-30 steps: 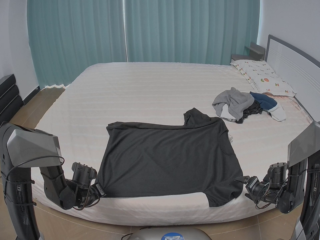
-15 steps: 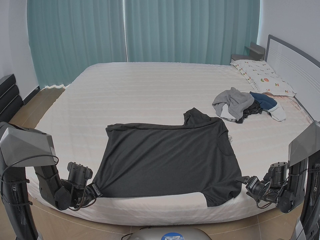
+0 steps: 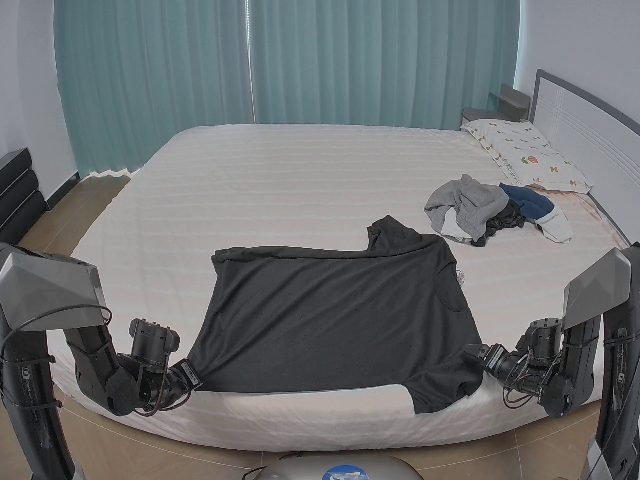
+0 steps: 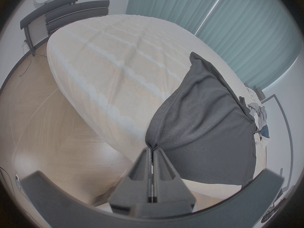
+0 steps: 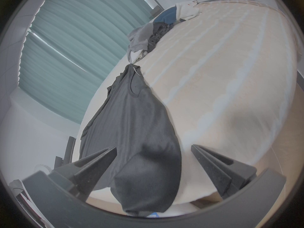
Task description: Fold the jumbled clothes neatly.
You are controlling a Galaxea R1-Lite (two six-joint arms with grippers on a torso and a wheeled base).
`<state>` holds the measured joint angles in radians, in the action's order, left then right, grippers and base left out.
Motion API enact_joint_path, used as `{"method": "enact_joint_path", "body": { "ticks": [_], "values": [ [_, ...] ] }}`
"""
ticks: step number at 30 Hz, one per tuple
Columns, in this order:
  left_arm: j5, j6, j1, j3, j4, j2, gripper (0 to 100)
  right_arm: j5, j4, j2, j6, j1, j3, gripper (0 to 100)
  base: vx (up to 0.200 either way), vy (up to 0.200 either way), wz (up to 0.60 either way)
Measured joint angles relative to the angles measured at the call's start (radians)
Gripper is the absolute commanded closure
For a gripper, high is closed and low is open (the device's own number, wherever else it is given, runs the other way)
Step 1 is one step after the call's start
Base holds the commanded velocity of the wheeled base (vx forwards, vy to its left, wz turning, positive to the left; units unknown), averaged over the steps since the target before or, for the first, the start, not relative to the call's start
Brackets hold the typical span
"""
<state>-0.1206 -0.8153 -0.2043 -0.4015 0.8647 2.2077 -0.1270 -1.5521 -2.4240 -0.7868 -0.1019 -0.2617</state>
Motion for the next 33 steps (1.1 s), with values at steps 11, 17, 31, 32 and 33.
{"method": "enact_joint_path", "body": {
  "ticks": [11,17,31,32,33],
  "values": [
    [0.003,-0.001,0.011,-0.009,-0.002,0.003,100,0.034,0.117,-0.016,0.106,0.005,-0.164,100,0.0,0.0,0.0],
    [0.003,-0.019,0.022,-0.022,-0.002,0.005,100,0.085,0.23,-0.014,0.132,0.006,-0.313,100,0.0,0.0,0.0],
    [0.004,-0.039,0.05,-0.056,0.0,0.009,100,0.106,0.389,-0.009,0.153,-0.006,-0.548,100,0.0,0.0,0.0],
    [0.004,-0.039,0.05,-0.057,0.0,0.011,100,0.106,0.39,-0.014,0.154,-0.009,-0.557,100,0.0,0.0,0.0],
    [0.004,-0.039,0.05,-0.057,0.0,0.013,100,0.106,0.391,-0.018,0.154,-0.01,-0.565,100,0.0,0.0,0.0]
  ]
}}
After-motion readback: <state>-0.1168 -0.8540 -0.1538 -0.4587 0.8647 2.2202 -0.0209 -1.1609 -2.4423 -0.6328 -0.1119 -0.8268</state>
